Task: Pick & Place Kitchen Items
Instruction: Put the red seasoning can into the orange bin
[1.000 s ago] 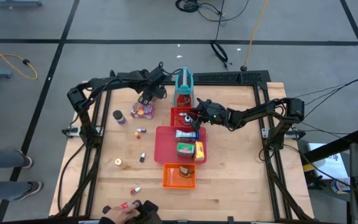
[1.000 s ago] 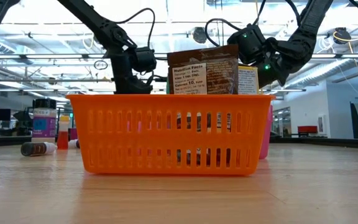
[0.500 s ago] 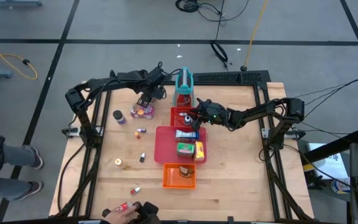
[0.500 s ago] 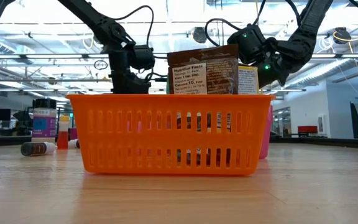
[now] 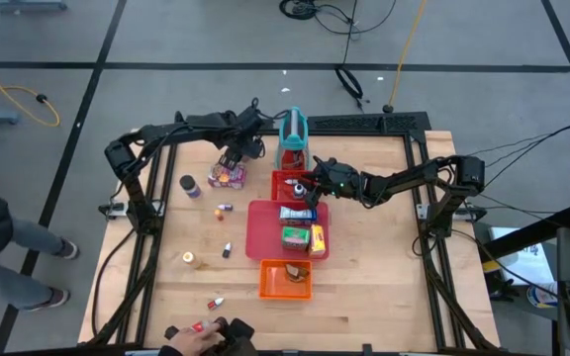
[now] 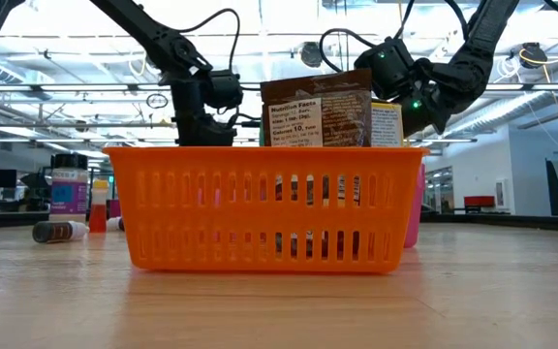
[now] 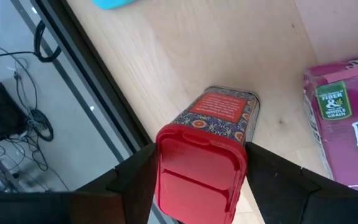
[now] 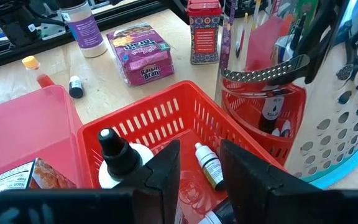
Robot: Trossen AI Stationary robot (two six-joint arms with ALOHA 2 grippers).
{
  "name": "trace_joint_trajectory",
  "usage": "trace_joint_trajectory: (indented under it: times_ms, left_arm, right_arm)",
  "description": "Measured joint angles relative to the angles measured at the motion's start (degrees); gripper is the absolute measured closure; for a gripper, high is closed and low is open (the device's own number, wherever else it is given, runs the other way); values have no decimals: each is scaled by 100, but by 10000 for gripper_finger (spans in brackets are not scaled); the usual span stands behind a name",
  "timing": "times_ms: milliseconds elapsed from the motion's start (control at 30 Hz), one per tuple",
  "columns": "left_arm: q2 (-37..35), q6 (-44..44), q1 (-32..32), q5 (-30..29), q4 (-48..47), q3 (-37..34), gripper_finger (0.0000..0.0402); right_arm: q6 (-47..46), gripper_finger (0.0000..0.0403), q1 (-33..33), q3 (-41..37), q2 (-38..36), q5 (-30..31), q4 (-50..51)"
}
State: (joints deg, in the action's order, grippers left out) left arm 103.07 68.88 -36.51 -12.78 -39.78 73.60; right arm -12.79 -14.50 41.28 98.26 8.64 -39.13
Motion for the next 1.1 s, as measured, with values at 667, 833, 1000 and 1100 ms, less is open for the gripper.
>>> trace_joint_trajectory:
  times_ms: [667, 833, 1000, 1100]
  left_arm:
    - [9, -644, -79, 420, 321, 2, 170]
    - [9, -781, -156, 586, 318, 4, 169]
    - [4, -1011, -350, 964, 292, 9, 169]
    - [2, -1014, -451, 1044, 218, 11, 169]
  right_arm:
    - [1, 298, 0, 0, 2, 2, 4]
    - [1, 298, 0, 0, 2, 1, 4]
    - [1, 298, 0, 0, 2, 0, 49]
    - [1, 298, 0, 0, 2, 0, 44]
